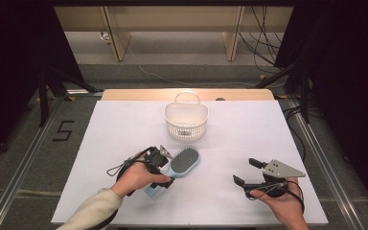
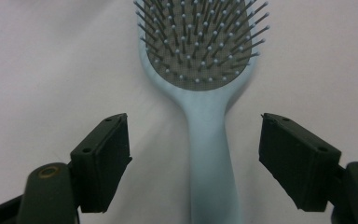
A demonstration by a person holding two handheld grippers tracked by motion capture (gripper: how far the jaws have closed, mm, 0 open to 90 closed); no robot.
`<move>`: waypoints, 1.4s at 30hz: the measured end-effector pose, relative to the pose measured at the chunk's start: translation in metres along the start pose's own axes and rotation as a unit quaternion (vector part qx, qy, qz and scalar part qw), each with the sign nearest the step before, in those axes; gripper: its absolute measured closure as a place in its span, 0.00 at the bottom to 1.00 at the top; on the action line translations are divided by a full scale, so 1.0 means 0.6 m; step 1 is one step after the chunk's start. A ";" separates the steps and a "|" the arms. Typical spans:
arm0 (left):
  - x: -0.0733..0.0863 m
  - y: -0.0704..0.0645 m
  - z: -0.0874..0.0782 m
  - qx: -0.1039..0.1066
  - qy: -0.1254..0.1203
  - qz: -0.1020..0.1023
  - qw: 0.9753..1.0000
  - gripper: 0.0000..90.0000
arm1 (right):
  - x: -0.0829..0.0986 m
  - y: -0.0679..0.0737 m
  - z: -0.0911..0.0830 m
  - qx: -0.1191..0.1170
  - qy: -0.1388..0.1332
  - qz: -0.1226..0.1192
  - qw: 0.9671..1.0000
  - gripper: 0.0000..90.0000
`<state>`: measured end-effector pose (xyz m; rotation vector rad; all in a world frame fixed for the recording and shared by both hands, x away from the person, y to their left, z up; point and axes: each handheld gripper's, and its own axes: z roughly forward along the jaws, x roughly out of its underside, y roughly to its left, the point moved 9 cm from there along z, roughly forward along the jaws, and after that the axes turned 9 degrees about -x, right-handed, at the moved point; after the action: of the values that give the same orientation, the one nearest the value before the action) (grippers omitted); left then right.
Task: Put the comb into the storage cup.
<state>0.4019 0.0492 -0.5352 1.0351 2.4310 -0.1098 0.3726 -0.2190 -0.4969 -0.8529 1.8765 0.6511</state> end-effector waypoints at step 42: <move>0.006 -0.002 0.026 0.003 0.099 0.028 0.995 0.45 | -0.003 0.003 0.002 -0.003 -0.004 -0.003 1.000 0.18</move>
<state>0.4056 0.0467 -0.5504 1.1650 2.5751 0.0051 0.3725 -0.2167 -0.4957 -0.8581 1.8659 0.6555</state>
